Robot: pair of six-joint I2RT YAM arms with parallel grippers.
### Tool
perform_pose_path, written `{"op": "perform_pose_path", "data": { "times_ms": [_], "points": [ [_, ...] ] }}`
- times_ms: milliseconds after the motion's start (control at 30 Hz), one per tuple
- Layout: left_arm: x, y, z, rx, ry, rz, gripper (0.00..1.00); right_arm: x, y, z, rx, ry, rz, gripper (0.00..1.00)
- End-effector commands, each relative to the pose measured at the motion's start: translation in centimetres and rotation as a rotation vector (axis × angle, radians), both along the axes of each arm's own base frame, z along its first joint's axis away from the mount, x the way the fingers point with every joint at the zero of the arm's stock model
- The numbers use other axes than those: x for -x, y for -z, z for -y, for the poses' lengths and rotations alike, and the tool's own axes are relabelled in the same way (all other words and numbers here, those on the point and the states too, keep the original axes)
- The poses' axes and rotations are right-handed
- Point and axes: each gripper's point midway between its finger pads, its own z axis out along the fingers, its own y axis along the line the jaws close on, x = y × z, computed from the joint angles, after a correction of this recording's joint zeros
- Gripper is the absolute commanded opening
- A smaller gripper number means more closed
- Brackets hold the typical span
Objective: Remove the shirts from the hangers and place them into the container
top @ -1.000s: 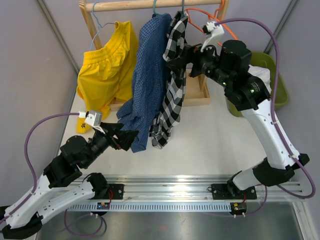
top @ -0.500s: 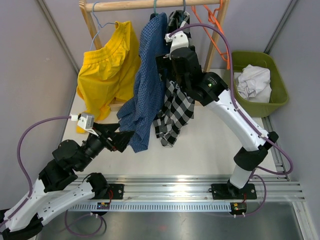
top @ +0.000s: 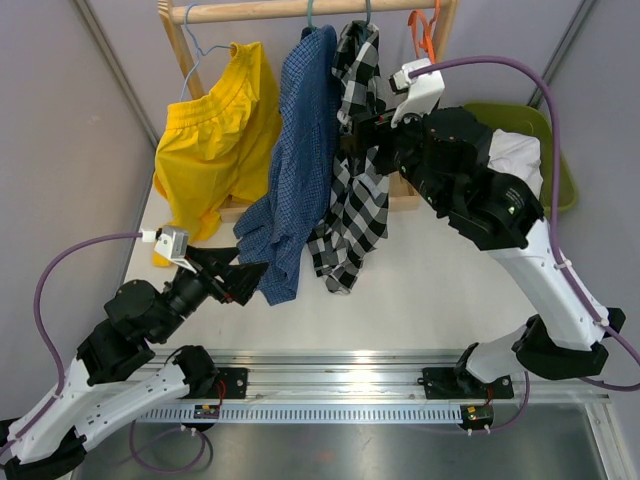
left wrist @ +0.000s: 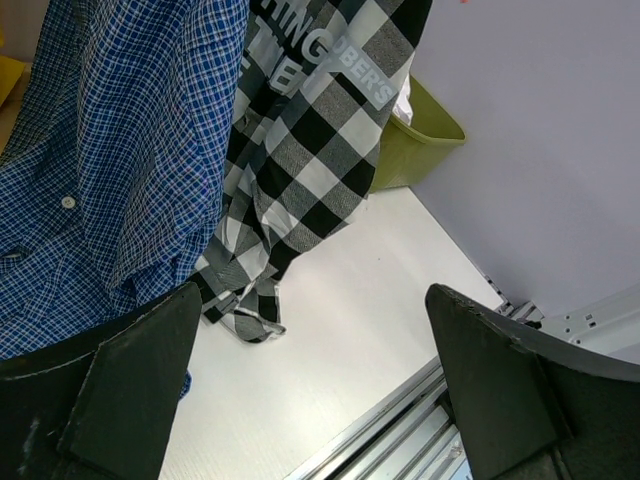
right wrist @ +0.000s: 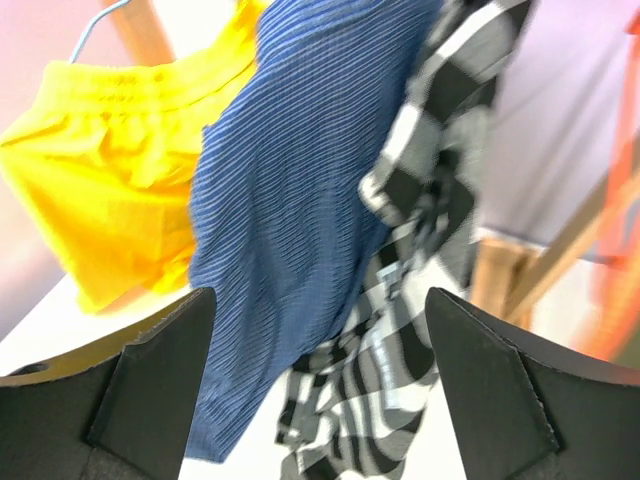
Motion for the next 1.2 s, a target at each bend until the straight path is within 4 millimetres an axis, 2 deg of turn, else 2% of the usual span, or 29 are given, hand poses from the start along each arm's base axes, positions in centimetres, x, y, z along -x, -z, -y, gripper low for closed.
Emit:
{"op": "perform_pose_path", "data": {
  "times_ms": [0,167,333,500,600,733,867,1000,1167],
  "points": [
    [-0.3,-0.8,0.5,0.025,0.005,0.016,0.99,-1.6,-0.2,0.8,0.069,0.099,0.045,0.93],
    [-0.2,-0.9,0.6,0.026,0.01,0.014,0.99,-4.4,0.6,1.1,0.156,0.234,0.073,0.94],
    [0.0,-1.0,0.1,0.034,0.004,0.012,0.99,-6.2,1.0,0.9,0.18,0.266,0.077,0.93],
    [0.4,-1.0,-0.6,0.049,-0.003,0.018,0.99,-8.2,2.2,2.7,0.195,0.327,0.05,0.91],
    [0.5,-0.8,-0.7,0.05,-0.005,0.013,0.99,-8.0,2.2,2.9,0.186,0.303,0.042,0.91],
    [0.4,-0.8,-0.6,0.048,-0.005,0.013,0.99,-6.0,1.2,2.7,0.133,0.209,0.039,0.89],
    [0.3,-0.9,-0.3,0.049,-0.002,0.014,0.99,-4.8,-0.2,4.5,0.12,0.231,0.078,0.89],
    [0.1,-0.8,0.3,0.038,0.013,0.01,0.99,-5.3,-0.1,4.9,0.14,0.255,0.075,0.9],
    [0.2,-1.0,0.2,0.043,0.012,0.012,0.99,-7.3,1.0,5.4,0.132,0.246,0.037,0.9]
  ]
}}
